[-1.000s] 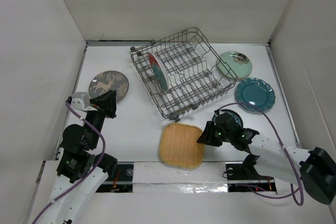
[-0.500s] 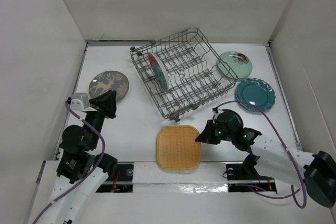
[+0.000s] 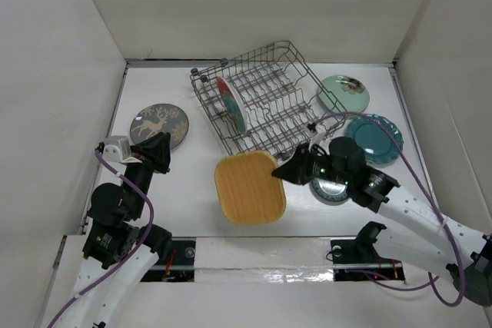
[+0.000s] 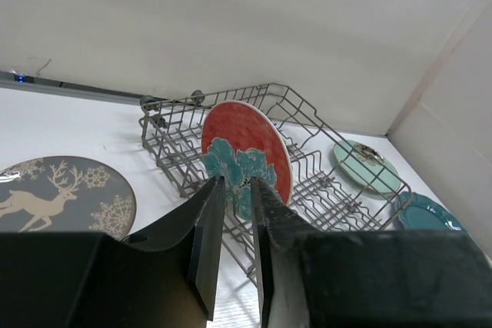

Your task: Load the plates into the dish rack

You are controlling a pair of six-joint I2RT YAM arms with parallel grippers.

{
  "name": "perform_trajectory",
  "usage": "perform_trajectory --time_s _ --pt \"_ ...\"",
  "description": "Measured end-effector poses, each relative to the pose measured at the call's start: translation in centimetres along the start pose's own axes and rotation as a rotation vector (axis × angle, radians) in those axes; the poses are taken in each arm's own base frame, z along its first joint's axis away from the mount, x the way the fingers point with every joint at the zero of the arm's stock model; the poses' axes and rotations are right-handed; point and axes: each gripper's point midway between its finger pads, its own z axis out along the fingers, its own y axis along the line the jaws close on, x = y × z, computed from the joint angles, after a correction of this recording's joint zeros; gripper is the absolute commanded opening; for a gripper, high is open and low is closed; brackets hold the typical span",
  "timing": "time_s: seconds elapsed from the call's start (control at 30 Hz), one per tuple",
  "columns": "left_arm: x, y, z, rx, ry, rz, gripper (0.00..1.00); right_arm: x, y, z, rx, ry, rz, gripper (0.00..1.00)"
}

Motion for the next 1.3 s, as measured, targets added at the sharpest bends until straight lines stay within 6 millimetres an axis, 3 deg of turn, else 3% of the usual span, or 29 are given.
perform_trajectory --time_s 0.2,0.3,0.47,0.7,1.0,1.17,1.3 --pt "0.0 0.0 0.0 0.0 0.0 0.0 0.18 -10.7 0.7 -1.0 -0.014 -0.307 -0.026 0.0" --pt "0.0 0.0 0.0 0.0 0.0 0.0 0.18 -16.1 -0.6 -2.6 0.023 -0.464 -0.029 0.0" --pt "0.0 0.0 0.0 0.0 0.0 0.0 0.18 -21.8 -3.9 -4.0 0.1 -0.648 -0.016 0.0" --pt "0.0 0.0 0.0 0.0 0.0 0.0 0.18 -25.4 -9.1 -2.0 0.271 -0.724 -0.044 0.0" --pt "0.3 0.1 0.3 -0.006 0.012 0.003 0.18 -29.4 -16.0 3.3 0.446 -0.705 -0.111 0.0" --pt "0.5 0.2 0.4 -0.012 0.019 0.005 0.18 -30.4 -17.6 6.0 0.502 -0.682 -0.179 0.0" --pt "0.5 0.2 0.4 -0.016 0.019 0.006 0.18 -30.2 -17.3 8.2 0.514 -0.657 -0.229 0.0"
